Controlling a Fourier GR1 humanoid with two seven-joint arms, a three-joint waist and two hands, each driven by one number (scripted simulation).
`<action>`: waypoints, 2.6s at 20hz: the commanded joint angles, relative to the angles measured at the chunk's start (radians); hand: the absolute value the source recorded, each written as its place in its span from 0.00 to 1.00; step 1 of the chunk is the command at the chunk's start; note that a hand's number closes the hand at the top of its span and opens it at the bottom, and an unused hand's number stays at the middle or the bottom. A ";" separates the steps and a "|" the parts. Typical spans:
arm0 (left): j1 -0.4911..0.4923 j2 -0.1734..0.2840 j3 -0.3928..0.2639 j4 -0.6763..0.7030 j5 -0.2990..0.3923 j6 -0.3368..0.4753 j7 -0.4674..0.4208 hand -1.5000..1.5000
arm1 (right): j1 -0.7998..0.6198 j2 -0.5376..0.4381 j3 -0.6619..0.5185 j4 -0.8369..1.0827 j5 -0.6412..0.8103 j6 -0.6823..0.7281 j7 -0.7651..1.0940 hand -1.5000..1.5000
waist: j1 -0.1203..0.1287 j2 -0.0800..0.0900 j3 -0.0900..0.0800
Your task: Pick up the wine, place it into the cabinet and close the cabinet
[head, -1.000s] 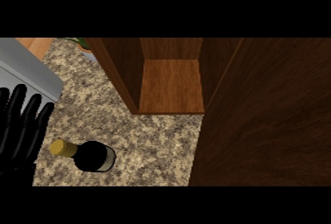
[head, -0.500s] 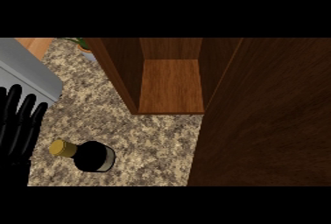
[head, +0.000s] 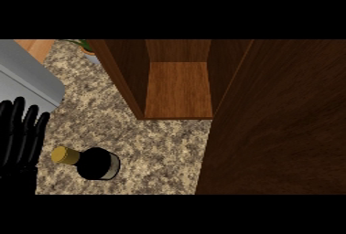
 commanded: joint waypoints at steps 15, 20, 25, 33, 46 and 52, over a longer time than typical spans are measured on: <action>0.238 -0.002 0.124 0.196 0.146 -0.089 -0.365 0.00 | -0.014 -0.075 0.147 -0.181 0.196 -0.129 0.120 0.00 | -0.001 -0.003 0.000; 0.292 -0.037 0.101 0.303 0.123 -0.099 -0.505 0.00 | -0.078 -0.125 0.049 -0.196 0.128 -0.134 0.166 0.00 | -0.002 -0.002 -0.001; 0.297 -0.035 0.158 0.424 0.176 -0.131 -0.602 0.00 | -0.066 -0.149 0.077 -0.164 0.123 -0.147 0.120 0.00 | -0.013 -0.003 -0.001; 0.273 -0.027 0.199 0.534 0.202 -0.164 -0.663 0.00 | -0.071 -0.165 0.084 -0.116 0.103 -0.177 0.065 0.00 | -0.028 -0.001 -0.001; 0.230 -0.019 0.283 0.735 0.270 -0.234 -0.800 0.00 | -0.119 -0.173 0.107 -0.073 0.063 -0.207 0.021 0.00 | -0.036 0.002 -0.003; 0.211 -0.018 0.282 0.796 0.336 -0.308 -0.802 0.00 | -0.105 -0.200 0.103 -0.080 0.038 -0.208 -0.004 0.00 | -0.052 0.003 -0.002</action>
